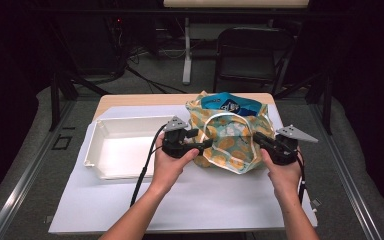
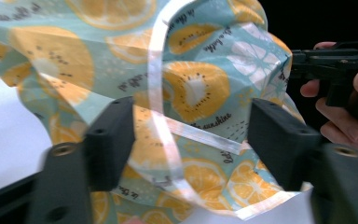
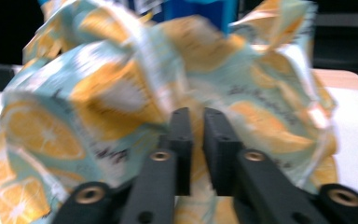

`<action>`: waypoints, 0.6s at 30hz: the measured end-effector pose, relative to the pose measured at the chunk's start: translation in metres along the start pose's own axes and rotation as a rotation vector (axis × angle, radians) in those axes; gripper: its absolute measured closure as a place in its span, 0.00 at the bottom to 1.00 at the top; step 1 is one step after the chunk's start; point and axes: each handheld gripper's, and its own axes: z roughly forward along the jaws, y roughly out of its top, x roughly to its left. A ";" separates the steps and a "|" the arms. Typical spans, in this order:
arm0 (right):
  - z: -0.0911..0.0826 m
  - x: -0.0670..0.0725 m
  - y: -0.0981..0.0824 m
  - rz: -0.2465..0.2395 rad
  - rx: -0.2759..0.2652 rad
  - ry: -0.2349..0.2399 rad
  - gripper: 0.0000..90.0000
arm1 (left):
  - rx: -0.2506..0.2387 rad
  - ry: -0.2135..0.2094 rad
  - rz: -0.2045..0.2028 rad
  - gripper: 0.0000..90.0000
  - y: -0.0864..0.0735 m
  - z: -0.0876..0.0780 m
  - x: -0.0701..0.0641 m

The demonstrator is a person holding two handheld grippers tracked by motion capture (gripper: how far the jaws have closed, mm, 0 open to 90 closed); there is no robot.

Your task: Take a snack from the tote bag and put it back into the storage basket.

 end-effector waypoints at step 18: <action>-0.031 0.007 -0.003 -0.041 -0.130 0.005 0.72 | 0.069 0.026 0.001 1.00 -0.023 0.009 0.004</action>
